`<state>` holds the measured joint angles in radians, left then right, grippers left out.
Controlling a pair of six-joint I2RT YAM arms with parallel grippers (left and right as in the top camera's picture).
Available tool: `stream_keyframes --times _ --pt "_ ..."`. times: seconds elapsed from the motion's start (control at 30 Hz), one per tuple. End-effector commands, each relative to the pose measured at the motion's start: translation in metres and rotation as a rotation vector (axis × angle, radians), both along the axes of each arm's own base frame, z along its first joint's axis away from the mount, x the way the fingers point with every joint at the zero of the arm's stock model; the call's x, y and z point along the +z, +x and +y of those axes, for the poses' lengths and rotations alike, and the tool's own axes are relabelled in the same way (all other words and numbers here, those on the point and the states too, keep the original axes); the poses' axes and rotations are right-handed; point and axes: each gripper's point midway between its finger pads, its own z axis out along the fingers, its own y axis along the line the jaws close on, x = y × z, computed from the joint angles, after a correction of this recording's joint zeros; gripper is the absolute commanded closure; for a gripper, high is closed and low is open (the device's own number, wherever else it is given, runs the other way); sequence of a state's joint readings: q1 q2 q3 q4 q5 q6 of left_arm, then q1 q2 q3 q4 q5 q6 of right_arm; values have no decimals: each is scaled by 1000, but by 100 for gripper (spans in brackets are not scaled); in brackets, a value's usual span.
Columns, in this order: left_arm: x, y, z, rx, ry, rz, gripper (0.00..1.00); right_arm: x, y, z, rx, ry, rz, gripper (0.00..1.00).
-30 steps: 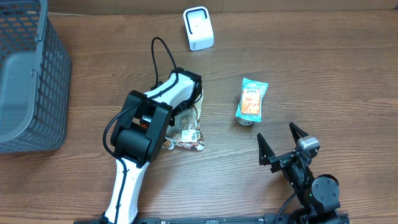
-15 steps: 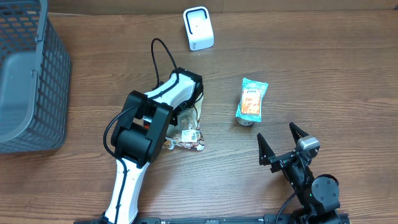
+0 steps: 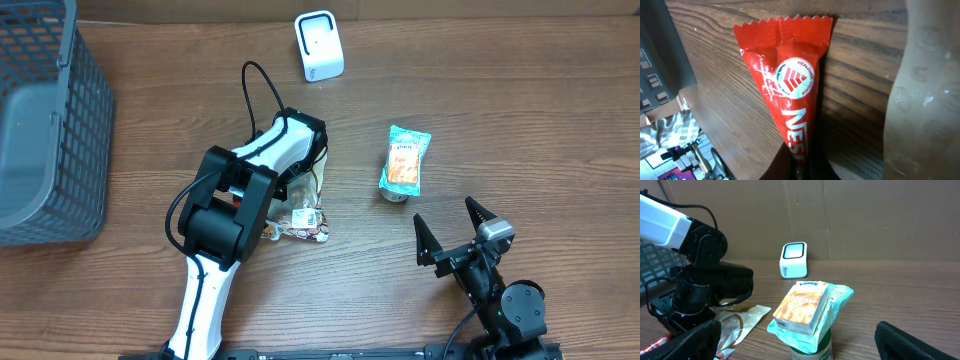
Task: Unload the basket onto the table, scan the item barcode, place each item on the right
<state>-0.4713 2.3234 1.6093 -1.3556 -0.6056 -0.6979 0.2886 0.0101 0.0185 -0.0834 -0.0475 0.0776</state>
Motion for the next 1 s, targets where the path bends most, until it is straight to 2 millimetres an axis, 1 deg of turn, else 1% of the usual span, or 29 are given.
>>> stream_keyframes --times 0.0,0.1,0.17,0.3,0.33,0.47,0.53,0.57,0.67,0.87,0.97 --pt "-7 -1 -13 52 -81 -13 96 -3 1 -2 -10 4 2 0" --pt "-5 -1 -11 50 -73 -10 96 -3 1 -2 -10 4 2 0" --pt "3 1 -9 54 -54 -12 96 -3 1 -2 -10 4 2 0" --pt "35 9 -5 93 1 -85 96 -3 1 -2 -10 4 2 0" --pt "46 12 -5 101 8 -111 96 -3 1 -2 -10 4 2 0" --pt "74 16 -13 95 -24 -175 96 -3 1 -2 -10 4 2 0" --pt "82 16 -20 91 -50 -200 96 -3 1 -2 -10 4 2 0" --pt "83 13 -27 96 -72 -205 96 -3 1 -2 -10 4 2 0" --pt "77 7 -41 90 -104 -186 96 -3 1 -2 -10 4 2 0" --pt "67 4 -68 10 -103 -189 96 -3 1 -2 -10 4 2 0" --pt "60 1 -75 -12 -95 -176 96 -3 1 -2 -10 4 2 0"
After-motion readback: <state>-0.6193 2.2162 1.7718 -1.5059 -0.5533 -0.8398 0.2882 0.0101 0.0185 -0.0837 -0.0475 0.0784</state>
